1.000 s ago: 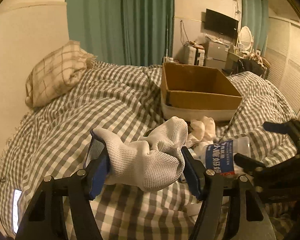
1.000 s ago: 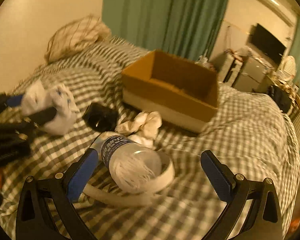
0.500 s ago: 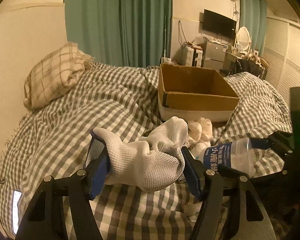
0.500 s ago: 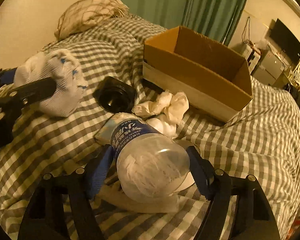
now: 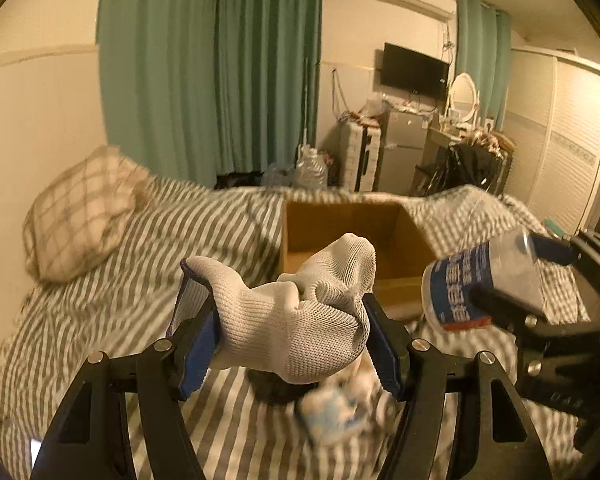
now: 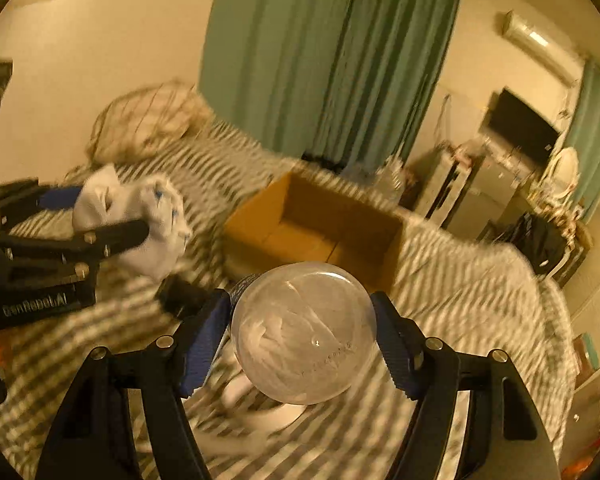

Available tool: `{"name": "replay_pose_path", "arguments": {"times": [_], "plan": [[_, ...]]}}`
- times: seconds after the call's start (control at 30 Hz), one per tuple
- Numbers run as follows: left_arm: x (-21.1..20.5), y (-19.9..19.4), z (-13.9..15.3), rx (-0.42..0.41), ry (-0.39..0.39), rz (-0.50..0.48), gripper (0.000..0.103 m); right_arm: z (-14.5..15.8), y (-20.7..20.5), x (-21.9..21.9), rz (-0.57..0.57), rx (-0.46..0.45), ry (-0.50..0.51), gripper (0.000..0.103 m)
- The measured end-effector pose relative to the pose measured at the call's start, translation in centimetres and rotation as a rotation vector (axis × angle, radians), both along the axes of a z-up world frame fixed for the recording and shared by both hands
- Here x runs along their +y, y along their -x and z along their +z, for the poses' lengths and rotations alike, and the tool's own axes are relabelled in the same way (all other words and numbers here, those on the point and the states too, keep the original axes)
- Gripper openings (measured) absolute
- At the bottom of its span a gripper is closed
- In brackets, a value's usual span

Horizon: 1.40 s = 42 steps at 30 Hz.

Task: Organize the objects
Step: 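Carry the sock and jar over the cardboard box and open both grippers, then grasp the blue floral tissue pack with the left gripper while the right grasps the white tape roll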

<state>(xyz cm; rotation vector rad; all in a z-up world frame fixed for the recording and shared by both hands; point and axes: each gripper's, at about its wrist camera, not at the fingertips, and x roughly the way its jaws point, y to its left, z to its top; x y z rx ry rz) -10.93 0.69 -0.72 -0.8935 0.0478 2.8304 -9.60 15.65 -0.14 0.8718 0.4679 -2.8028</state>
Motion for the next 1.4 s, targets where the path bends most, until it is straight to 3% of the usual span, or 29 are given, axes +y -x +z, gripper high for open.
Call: {"name": "replay_pose_path", "arguments": {"times": [0.17,0.33,0.53,0.73,0.8,0.9,0.97,1.27,1.4], "plan": [[2.6,5.0,1.4,0.040,0.038,-0.014,0.069,3.1,4.1,1.4,-0.047,0.071,-0.019,0.071],[4.5,10.4,0.4,0.018,0.056,-0.018,0.069,4.0,9.9,2.7,-0.098,0.083,-0.028,0.070],[6.4,14.3,-2.4,-0.018,0.086,-0.051,0.069,1.2,15.9,3.4,-0.122,0.029,-0.030,0.070],[7.2,15.9,-4.4,-0.055,0.092,-0.072,0.070,-2.3,18.9,4.7,-0.135,-0.033,0.015,0.070],[7.2,15.8,-4.5,-0.059,0.080,-0.083,0.075,-2.7,19.0,5.3,-0.134,-0.042,0.047,0.070],[7.2,15.3,-4.0,-0.050,0.097,-0.062,0.092,-2.5,18.2,6.1,-0.148,-0.047,0.071,0.072],[7.0,14.5,-3.4,-0.033,0.111,-0.055,0.097,-1.5,17.3,6.4,-0.181,-0.024,0.056,0.084],[3.4,8.1,1.1,0.000,0.074,-0.010,0.100,5.5,8.7,7.1,-0.177,0.045,0.079,0.090],[1.2,4.8,1.6,-0.004,0.052,0.020,0.100,7.3,4.8,6.1,-0.145,0.049,0.068,0.090]]}}
